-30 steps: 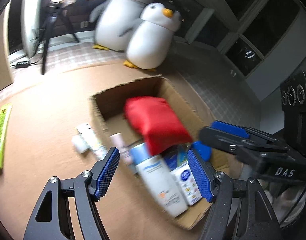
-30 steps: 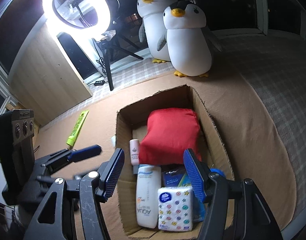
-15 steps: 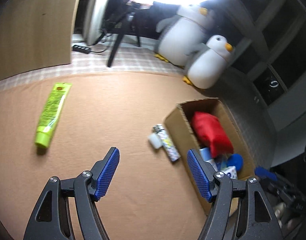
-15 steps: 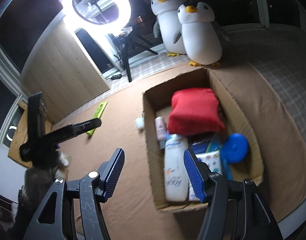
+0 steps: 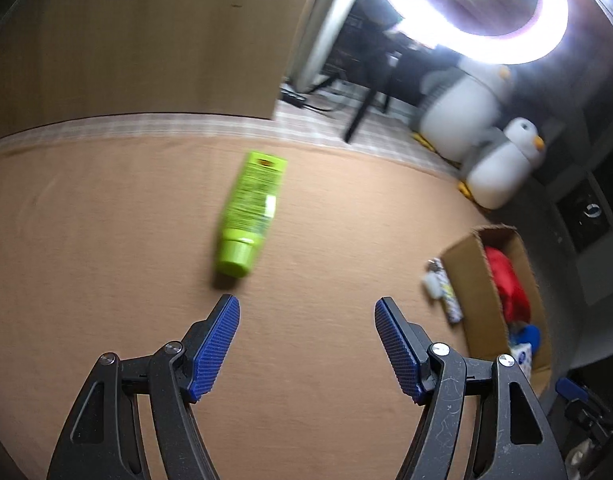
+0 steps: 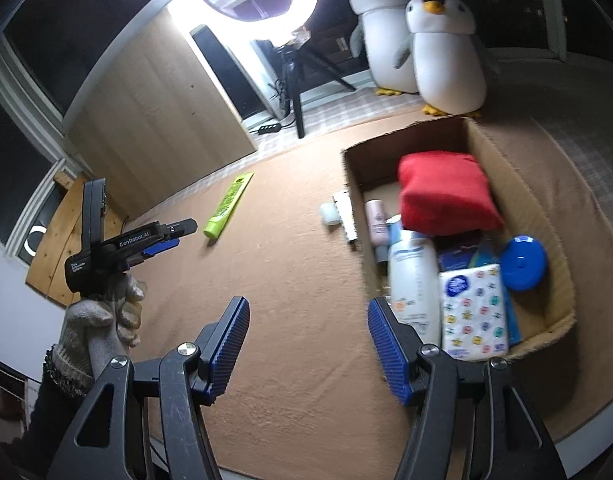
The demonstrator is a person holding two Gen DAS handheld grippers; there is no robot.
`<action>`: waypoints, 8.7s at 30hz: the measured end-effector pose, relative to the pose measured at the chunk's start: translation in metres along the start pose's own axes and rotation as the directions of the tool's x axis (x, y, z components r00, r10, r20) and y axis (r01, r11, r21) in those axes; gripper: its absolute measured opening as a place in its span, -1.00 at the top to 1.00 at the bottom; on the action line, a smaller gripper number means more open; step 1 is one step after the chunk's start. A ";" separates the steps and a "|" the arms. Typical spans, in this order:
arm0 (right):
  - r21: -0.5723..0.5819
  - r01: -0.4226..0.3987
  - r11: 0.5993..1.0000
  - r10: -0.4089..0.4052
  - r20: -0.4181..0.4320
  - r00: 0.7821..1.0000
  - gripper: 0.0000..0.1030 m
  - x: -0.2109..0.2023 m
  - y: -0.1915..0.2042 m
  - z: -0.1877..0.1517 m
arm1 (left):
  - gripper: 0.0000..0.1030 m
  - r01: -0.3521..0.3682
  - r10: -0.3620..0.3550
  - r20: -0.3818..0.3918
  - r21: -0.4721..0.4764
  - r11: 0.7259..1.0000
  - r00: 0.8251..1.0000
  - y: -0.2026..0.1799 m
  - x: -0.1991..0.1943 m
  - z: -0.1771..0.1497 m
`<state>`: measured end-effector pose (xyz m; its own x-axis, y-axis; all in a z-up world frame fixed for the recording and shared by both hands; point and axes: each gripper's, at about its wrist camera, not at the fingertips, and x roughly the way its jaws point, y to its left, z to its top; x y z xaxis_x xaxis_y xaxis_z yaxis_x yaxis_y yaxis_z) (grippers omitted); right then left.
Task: Organize objects
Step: 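Move the left gripper to the green tube, then grasp the green tube's cap end with the left gripper and lift it, then carry the green tube into the box and open the left gripper, then move the left gripper to the patterned lighter on the mat, then grasp the lighter with the left gripper while the right gripper grasps the white cap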
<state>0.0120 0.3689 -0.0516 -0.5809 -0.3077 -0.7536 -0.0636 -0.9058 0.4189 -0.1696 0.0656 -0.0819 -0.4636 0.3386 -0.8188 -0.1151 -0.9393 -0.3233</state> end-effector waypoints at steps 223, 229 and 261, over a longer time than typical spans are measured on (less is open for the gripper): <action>-0.057 -0.016 0.998 0.005 -0.185 0.983 0.18 0.106 0.051 0.005 | 0.05 0.098 -0.065 -0.149 0.225 0.969 0.987 -0.038 0.034 -0.078; -0.039 -0.003 0.999 -0.005 -0.189 0.982 0.18 0.117 0.047 0.011 | 0.05 0.081 -0.039 -0.168 0.254 0.964 0.985 -0.053 0.050 -0.080; -0.219 0.142 0.965 -0.196 -0.251 0.948 0.25 0.209 0.052 0.054 | 0.04 0.027 0.001 -0.155 0.183 0.983 0.988 -0.055 0.064 -0.072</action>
<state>-0.1565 0.2736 -0.1596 -0.3348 -0.1874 -0.9235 0.0341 -0.9818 0.1868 -0.1299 0.1430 -0.1502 -0.3224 0.3420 -0.8827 -0.2866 -0.9240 -0.2533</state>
